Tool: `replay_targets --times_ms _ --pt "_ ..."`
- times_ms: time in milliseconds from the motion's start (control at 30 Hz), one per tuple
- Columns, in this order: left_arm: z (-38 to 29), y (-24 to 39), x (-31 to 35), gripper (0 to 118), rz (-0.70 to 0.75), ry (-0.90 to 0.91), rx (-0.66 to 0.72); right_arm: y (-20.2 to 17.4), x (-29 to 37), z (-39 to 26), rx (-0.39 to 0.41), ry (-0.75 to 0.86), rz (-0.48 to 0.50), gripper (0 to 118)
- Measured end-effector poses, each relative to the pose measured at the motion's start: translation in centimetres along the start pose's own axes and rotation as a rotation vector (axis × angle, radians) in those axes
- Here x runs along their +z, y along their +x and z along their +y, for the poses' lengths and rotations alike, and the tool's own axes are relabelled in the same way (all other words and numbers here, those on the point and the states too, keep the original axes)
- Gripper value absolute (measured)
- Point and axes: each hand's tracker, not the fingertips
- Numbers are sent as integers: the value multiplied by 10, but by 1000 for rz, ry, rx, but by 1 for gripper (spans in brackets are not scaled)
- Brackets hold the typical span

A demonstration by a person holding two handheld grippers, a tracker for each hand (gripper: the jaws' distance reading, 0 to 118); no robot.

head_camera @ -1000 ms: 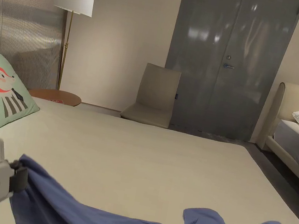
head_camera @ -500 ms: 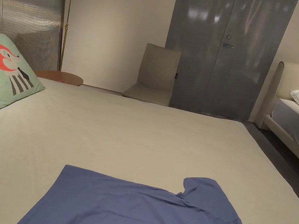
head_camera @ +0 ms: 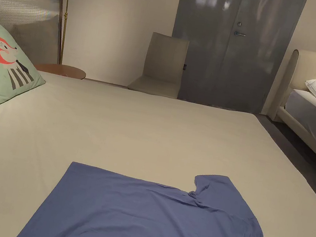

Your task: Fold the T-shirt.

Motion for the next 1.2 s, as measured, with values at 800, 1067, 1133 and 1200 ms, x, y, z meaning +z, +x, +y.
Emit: replay_targets --times_ms 800,1067,1133,1200 --pt "25 56 138 0 -100 671 10 -42 114 39 -72 732 -63 1" --pt "19 31 111 1 -116 550 -12 -48 103 34 -65 689 -42 1" --pt "16 21 92 1 -102 469 -27 -48 100 33 -64 668 -39 1" --pt "16 7 69 24 -98 349 -21 -48 96 30 -68 655 -37 1"
